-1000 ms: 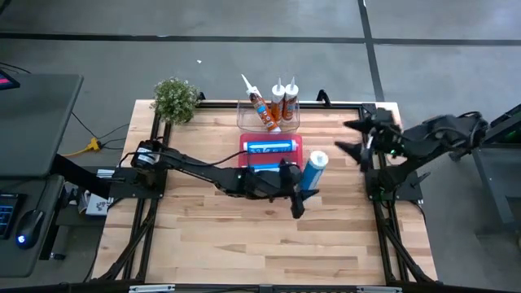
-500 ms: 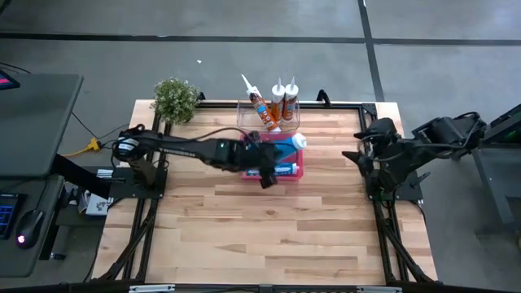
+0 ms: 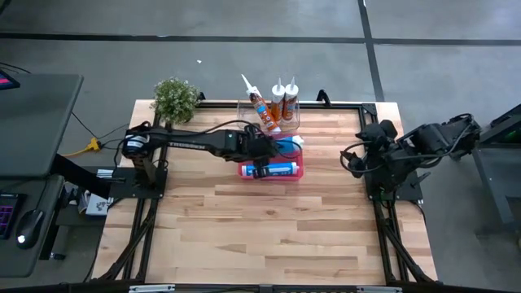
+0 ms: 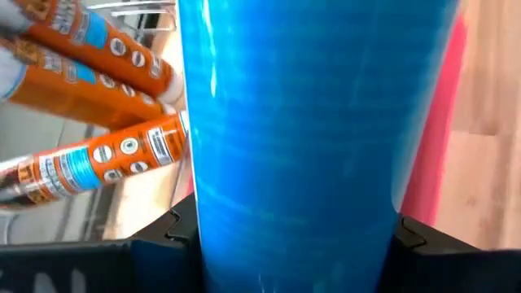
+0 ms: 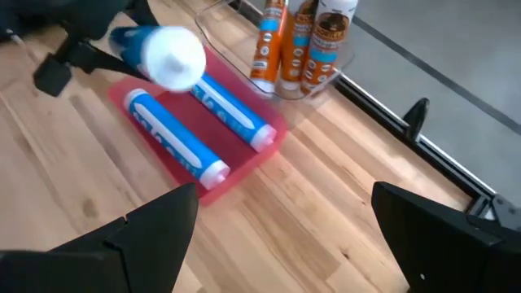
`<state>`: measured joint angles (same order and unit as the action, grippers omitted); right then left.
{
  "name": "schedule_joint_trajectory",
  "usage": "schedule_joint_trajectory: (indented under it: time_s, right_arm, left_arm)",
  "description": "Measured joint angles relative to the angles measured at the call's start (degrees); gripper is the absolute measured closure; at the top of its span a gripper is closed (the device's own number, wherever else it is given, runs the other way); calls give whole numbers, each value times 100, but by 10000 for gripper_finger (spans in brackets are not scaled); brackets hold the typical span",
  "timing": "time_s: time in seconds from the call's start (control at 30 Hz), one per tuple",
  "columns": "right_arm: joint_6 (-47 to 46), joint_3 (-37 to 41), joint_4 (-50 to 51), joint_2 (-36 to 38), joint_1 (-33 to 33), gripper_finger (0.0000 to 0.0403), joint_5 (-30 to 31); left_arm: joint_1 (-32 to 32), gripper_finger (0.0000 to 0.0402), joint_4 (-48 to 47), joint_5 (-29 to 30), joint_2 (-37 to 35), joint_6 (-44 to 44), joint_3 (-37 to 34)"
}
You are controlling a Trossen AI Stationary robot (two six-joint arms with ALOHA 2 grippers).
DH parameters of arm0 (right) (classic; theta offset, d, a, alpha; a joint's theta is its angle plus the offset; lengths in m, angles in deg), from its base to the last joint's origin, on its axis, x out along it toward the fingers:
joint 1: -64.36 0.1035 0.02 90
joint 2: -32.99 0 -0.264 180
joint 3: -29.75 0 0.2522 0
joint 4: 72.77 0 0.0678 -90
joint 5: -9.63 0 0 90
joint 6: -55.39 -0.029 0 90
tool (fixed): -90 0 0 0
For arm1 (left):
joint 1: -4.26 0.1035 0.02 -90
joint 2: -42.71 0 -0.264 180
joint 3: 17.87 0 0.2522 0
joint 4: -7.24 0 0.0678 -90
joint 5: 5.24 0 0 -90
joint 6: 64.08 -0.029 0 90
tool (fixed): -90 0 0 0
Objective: Pick & place silicon tubes, Sealant and Lysol wipes
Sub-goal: Put the blue sealant into the red container
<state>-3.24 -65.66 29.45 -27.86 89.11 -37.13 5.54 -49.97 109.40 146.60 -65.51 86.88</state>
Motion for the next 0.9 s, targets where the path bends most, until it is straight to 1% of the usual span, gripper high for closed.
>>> schedule_joint_trajectory:
  time_s: [0.1,0.17,0.37,0.47,0.73,0.83,0.9]
  right_arm:
    - [-105,0,38,6,2,40,-2]
    - [-149,0,45,10,1,40,12]
    - [-281,0,45,6,2,40,17]
    - [-295,0,45,4,2,40,15]
    - [-442,0,45,6,0,40,-13]
    - [-459,0,43,6,1,41,-37]
    - [-459,0,43,6,1,41,-42]
  left_arm:
    - [37,211,-196,12,150,-191,-12]
    - [85,211,-2,-68,317,-226,-11]
    - [179,211,-168,-194,533,-384,64]
    - [261,211,-185,-280,738,-501,194]
    - [509,211,-600,-458,1243,-782,689]
    - [570,211,-967,-623,1303,-795,729]
    - [601,211,-724,-765,1363,-841,790]
